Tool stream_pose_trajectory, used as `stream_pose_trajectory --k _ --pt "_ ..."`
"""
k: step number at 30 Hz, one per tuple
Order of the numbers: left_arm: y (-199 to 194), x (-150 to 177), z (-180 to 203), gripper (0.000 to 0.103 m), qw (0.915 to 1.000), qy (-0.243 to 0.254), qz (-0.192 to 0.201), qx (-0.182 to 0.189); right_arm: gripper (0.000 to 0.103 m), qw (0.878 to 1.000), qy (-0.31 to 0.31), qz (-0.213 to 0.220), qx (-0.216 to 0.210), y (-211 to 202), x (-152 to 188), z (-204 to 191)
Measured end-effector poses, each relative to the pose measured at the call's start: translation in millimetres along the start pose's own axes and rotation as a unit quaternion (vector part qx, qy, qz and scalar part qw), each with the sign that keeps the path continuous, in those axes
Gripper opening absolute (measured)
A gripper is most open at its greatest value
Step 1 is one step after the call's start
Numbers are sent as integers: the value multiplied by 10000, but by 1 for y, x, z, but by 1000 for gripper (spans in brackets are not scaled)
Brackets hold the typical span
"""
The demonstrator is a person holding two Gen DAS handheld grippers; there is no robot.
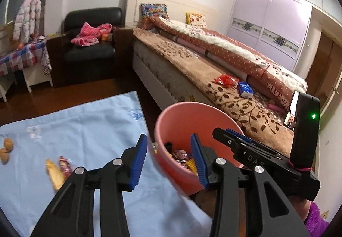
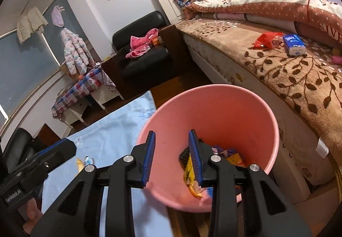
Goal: Collect trash
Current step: 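Move both tools back toward the bread crust and wrappers on the cloth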
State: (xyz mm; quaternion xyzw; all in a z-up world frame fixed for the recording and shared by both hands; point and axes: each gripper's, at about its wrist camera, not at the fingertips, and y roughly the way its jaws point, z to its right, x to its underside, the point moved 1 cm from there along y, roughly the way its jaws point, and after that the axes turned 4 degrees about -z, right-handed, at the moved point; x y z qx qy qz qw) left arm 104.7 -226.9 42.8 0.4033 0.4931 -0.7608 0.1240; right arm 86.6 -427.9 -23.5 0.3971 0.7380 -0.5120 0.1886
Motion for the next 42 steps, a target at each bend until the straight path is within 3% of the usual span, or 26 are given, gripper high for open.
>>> stream_pose_trajectory --k 7,12,21,30,42 --pt "-53 11 -37 41 9991 -120 329 -249 33 9995 -188 85 -255 -8 12 -40" --pt "-82 13 -76 41 9961 -478 606 -418 33 9978 -415 -8 -518 -7 21 -72" --pt "-104 39 -146 41 9883 -1067 718 -819 33 9939 -784 -245 -741 -11 38 -103" --pt "-90 65 -208 41 9799 -1604 336 -1135 33 9868 -1060 -705 -1005 27 48 -132" --pt "-5 83 -223 39 9771 -1836 -647 -863 33 9718 -1353 -1563 -1139 103 72 -172"
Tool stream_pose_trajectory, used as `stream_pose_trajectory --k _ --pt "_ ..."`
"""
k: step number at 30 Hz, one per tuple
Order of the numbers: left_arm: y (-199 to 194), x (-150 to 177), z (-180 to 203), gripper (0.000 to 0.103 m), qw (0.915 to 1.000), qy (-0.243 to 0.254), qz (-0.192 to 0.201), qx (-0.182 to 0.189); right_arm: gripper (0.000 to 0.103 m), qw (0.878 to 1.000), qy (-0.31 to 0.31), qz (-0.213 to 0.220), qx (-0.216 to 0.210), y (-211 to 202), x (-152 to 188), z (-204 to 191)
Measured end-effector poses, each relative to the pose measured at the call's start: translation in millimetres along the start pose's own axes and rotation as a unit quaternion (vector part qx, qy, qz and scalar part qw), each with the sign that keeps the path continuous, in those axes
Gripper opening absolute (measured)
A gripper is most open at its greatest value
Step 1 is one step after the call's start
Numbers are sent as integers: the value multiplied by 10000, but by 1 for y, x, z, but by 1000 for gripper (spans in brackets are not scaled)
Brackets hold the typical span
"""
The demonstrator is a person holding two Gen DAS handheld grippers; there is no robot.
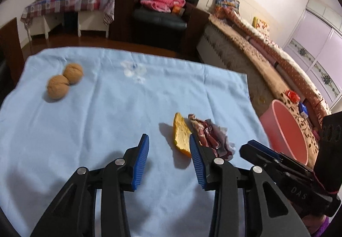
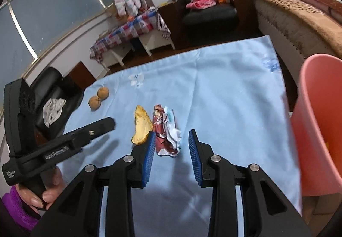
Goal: Collect trash
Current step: 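Move both tools back toward the bread crust and wrappers on the cloth, then grasp the bread crust with the left tool while the right tool grasps the red wrapper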
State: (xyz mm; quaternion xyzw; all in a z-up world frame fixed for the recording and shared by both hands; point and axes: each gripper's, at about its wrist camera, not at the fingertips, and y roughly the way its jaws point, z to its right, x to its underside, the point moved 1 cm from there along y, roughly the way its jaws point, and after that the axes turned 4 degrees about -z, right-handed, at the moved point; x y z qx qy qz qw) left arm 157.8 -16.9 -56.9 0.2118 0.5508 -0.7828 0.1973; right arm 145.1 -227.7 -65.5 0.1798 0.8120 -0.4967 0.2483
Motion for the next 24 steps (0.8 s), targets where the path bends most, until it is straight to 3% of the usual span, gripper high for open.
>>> stream_pose_trajectory --k 7,14,16,17,20,24 --pt "33 -4 12 37 9995 122 -246 178 33 9996 -25 -237 162 24 -2 0" --pt "46 0 22 22 9988 399 -264 -66 32 9989 -211 -348 247 32 3 -3" --pt "46 1 23 8 9987 408 -297 -73 25 9990 -152 -355 216 33 3 -3" --pt "46 2 23 4 9987 391 -333 -46 16 9989 -138 -373 227 33 2 -3" --pt "39 5 22 3 9988 375 -309 -1 8 9990 -129 -348 255 30 4 -5" --pt "25 6 24 2 9989 417 -197 12 7 9994 -101 -203 243 18 7 -5"
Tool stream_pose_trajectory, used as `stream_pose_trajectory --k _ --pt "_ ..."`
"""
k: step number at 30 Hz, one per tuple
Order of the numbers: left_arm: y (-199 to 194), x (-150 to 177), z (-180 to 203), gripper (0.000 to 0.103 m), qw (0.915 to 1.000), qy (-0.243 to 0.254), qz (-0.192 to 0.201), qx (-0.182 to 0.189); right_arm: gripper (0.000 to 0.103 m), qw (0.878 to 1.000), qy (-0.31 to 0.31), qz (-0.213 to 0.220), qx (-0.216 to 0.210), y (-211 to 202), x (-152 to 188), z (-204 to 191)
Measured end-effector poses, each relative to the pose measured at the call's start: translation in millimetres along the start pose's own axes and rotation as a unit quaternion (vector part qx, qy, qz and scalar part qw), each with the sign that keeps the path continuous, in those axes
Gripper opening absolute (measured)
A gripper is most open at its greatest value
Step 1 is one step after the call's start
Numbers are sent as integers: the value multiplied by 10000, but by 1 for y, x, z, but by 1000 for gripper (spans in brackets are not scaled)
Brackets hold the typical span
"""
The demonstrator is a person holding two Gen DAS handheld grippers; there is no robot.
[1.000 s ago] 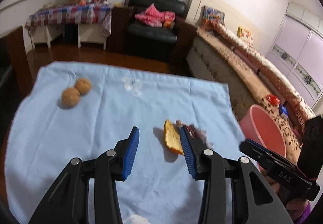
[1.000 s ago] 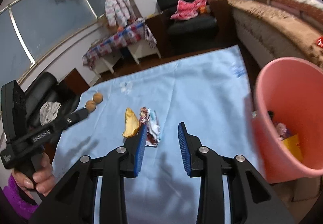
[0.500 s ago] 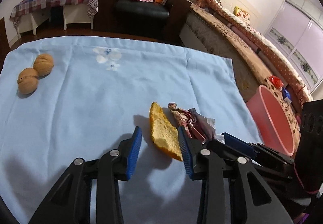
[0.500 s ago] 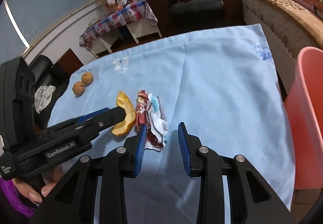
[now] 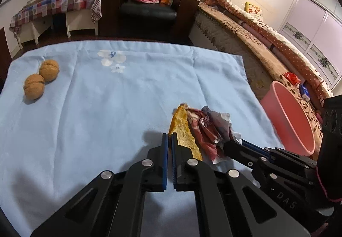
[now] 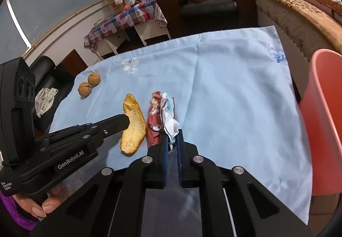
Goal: Collect trash
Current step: 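Grasp the bread crust with the left tool while the right tool grasps the red wrapper, then carry the crust and wrapper over the pink bucket and open both tools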
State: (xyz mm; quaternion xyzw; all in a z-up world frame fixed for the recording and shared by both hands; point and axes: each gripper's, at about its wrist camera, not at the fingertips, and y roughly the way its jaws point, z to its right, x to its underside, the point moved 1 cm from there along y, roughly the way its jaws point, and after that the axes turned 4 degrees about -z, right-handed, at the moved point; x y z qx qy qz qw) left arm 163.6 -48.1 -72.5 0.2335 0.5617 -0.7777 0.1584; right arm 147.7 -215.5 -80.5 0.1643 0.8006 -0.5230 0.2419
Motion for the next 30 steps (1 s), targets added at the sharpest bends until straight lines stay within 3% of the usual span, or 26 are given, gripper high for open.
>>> stream_pose_trajectory --k 15,30 --pt "-61 6 28 2 9983 240 537 6 7 9974 172 705 -1 -65 15 12" --pt "-74 3 106 2 9935 861 687 295 7 9892 618 1311 239 -123 36 57"
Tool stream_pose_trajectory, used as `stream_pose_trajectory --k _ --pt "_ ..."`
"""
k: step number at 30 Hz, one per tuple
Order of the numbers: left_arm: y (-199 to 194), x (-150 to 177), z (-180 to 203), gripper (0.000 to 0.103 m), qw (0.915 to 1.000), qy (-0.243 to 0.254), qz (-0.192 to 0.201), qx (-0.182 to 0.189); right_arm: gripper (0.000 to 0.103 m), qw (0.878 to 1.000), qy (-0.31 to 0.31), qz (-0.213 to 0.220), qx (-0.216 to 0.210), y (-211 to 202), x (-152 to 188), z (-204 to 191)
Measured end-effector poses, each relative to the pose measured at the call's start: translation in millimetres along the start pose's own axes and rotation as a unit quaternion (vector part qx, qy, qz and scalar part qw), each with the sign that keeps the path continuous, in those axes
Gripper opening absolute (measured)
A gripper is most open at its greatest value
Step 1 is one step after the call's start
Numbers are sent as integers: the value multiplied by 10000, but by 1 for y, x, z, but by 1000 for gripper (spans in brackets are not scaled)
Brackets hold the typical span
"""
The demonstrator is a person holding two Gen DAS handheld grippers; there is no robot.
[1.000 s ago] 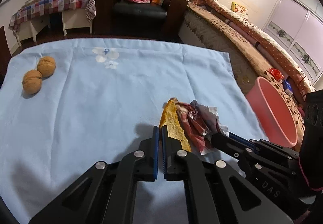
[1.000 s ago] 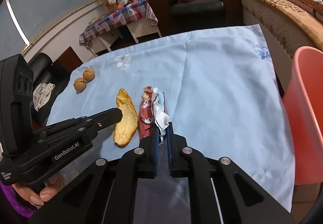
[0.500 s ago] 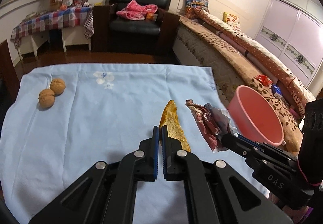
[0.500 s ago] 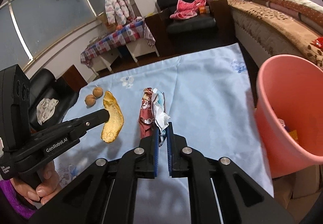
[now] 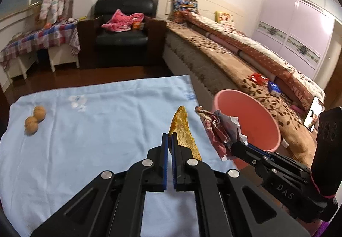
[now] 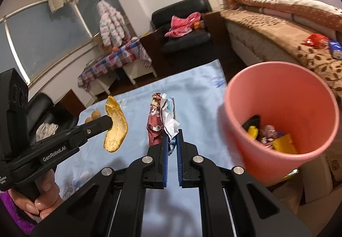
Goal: Collect trash
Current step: 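Carry the crust and wrapper over the pink bucket and open both tools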
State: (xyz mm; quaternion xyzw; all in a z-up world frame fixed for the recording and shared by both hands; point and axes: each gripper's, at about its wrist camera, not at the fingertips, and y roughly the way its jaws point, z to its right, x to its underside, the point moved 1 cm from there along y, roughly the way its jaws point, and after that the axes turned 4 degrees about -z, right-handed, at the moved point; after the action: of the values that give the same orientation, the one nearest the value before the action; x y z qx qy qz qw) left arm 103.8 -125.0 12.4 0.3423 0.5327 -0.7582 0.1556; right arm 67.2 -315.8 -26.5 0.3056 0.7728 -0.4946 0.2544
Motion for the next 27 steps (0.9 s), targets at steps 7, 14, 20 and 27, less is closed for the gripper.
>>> stream_pose_trajectory --k 7,14,20,27 --pt "12 -17 46 2 9989 304 14 354 7 9978 317 425 408 -30 -13 40" --pt "29 -36 84 2 9965 596 -13 582 7 9922 597 731 809 -51 -26 77" --pt "42 -46 110 2 9942 831 -23 676 7 9876 782 895 1026 -60 -29 103" --pt "62 -47 131 2 9926 993 -97 691 7 9831 987 942 1224 -61 -29 129"
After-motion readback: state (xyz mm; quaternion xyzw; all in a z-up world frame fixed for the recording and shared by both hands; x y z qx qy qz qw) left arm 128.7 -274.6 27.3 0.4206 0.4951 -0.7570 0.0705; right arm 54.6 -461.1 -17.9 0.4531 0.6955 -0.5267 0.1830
